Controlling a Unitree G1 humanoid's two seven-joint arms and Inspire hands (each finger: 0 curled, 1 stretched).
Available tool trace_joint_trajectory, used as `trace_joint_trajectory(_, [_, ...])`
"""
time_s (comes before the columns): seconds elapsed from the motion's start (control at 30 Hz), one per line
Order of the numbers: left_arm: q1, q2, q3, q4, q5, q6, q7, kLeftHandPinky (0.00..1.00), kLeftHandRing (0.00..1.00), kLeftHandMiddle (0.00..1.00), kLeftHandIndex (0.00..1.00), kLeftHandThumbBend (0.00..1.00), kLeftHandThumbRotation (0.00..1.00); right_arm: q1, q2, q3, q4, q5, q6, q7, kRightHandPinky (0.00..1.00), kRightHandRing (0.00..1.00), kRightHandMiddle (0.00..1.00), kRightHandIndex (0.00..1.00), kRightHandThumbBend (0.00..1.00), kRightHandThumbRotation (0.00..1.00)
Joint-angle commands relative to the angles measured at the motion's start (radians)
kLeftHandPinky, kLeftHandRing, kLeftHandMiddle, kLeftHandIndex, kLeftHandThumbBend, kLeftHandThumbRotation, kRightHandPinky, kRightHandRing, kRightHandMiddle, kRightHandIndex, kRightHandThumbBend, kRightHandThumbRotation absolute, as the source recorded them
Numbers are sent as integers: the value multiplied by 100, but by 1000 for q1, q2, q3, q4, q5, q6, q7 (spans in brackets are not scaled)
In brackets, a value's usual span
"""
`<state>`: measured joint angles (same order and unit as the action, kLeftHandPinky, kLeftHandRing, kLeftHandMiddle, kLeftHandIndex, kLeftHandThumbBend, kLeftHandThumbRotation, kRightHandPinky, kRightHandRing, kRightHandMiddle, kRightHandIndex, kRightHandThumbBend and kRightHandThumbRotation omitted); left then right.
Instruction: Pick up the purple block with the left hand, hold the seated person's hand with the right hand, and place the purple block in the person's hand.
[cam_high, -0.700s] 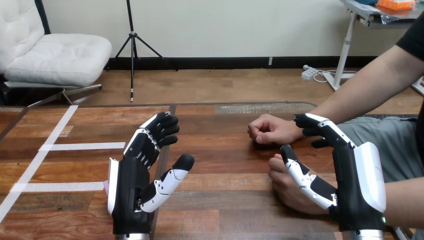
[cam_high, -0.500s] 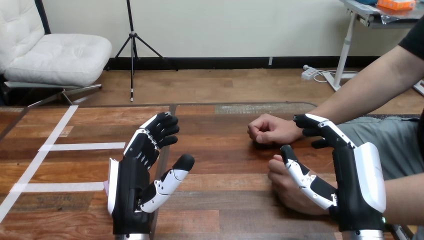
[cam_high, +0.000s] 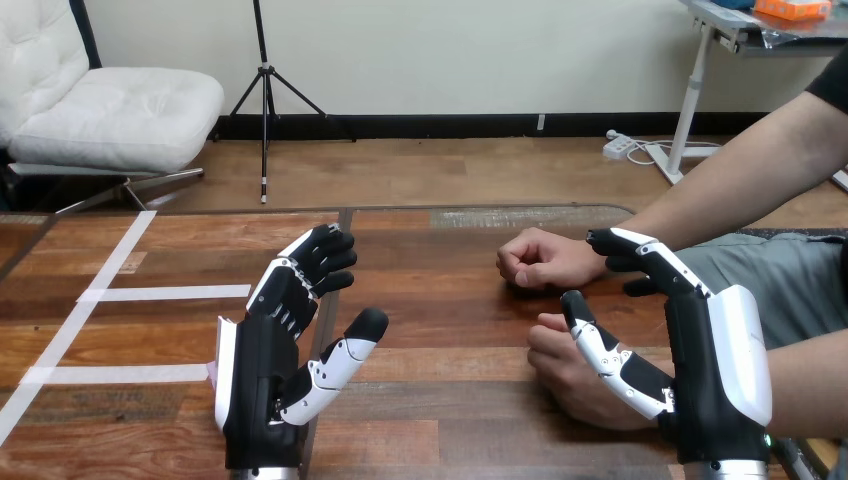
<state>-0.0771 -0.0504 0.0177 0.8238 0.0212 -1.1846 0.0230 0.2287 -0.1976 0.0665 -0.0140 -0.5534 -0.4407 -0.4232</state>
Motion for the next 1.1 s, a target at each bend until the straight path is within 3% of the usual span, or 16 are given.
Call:
trace_joint_trajectory(0.0, [-16,-12,1,-48,18,-8,6,70,75,76,76,80,48,-24,7,-13,-38,7,-4,-3,63,72,75,73,42,38])
trace_joint_trajectory(0.63, [-9,-4,1,-61,19,4,6,71,75,76,76,80,48,-17,9,-14,-47,3,0,-1,63,72,75,73,42,37])
trace_joint_trajectory(0.73, [-10,5,11,-72,47,9,22,71,76,77,77,80,47,-16,9,-14,-48,6,-1,1,63,72,75,73,42,37])
trace_joint_trajectory(0.93, [-7,53,42,-114,182,47,96,74,79,80,79,80,47,-14,8,-14,-47,11,-3,3,63,72,75,73,42,37])
trace_joint_trajectory(1.07, [24,99,73,-229,382,161,204,76,81,82,82,81,50,-12,7,-15,-47,12,-3,6,64,72,75,73,42,37])
